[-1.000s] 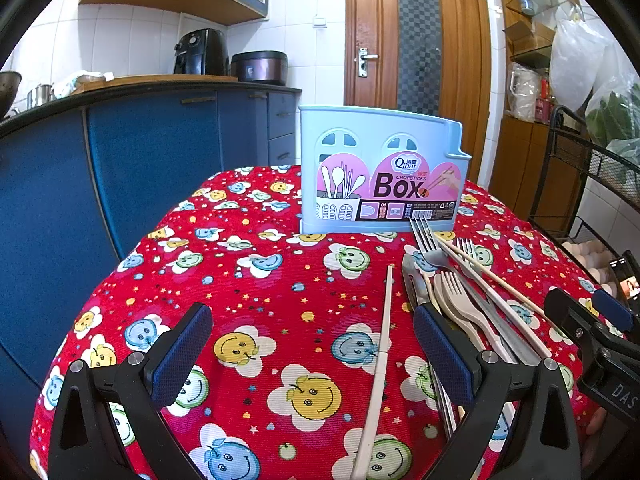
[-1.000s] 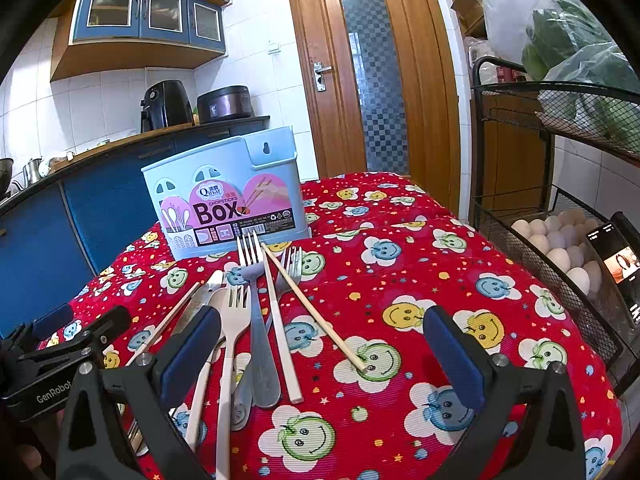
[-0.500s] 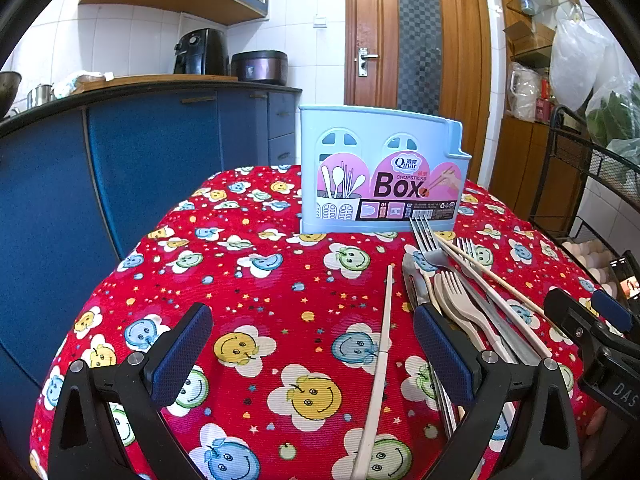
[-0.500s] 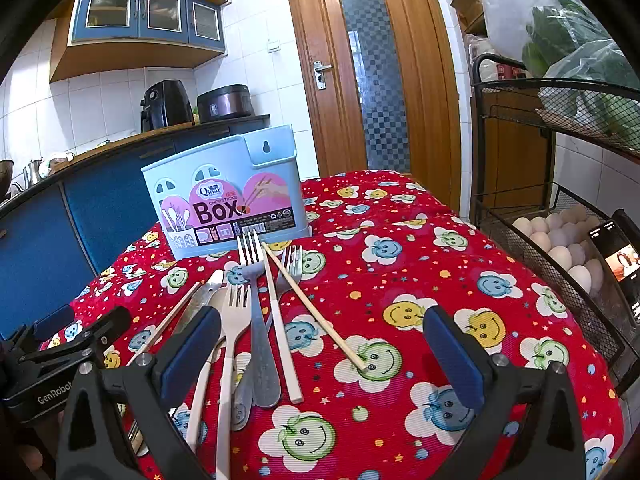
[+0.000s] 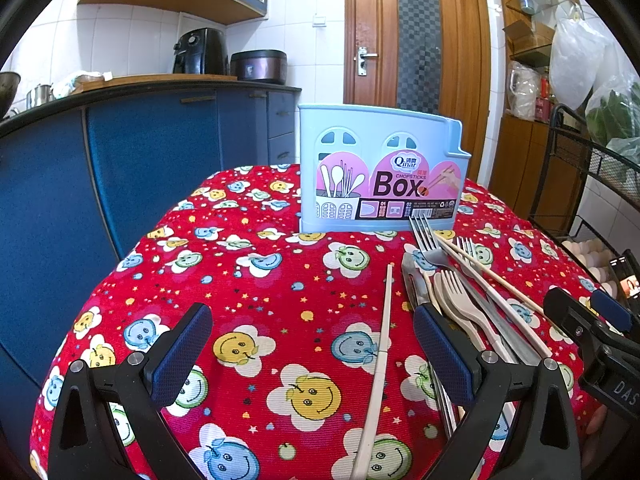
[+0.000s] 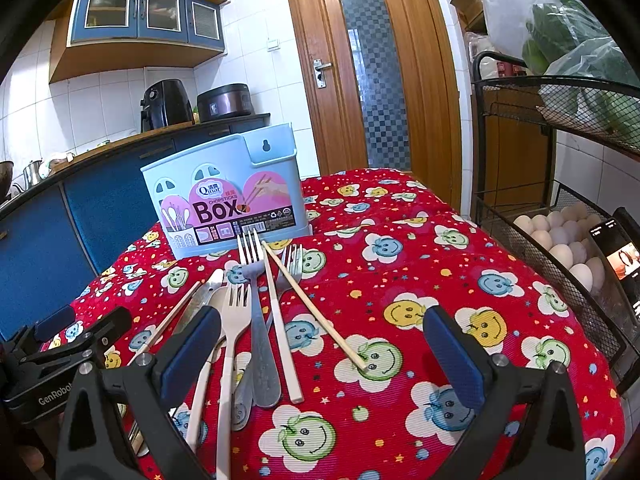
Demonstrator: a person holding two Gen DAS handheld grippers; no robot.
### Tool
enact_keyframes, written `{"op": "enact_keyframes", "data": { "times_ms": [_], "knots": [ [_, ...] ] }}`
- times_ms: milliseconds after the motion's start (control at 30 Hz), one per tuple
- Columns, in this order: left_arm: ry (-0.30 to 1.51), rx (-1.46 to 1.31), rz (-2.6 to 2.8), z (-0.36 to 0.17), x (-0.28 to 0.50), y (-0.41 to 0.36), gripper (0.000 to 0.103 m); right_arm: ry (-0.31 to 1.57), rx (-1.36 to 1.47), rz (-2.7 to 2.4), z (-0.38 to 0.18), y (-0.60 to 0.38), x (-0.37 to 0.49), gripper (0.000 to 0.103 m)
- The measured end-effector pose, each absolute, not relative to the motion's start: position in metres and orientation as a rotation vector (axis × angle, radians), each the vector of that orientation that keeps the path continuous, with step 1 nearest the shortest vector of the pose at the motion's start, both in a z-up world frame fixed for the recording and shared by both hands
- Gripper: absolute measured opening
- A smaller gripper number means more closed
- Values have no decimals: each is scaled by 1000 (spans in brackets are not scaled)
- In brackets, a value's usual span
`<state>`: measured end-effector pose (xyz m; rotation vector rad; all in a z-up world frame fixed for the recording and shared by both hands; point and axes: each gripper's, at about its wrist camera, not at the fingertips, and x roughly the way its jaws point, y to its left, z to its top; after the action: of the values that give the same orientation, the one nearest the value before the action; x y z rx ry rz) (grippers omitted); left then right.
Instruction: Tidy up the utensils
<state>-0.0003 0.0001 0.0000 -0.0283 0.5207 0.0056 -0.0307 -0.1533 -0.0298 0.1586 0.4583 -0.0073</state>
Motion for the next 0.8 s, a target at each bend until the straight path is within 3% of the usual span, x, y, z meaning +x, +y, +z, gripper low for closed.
{"op": "enact_keyframes", "data": {
  "times_ms": [800],
  "knots": [
    [522,-29,6,0,0,0,100,463,164,-5,-29,-155,-32,103]
  ]
}}
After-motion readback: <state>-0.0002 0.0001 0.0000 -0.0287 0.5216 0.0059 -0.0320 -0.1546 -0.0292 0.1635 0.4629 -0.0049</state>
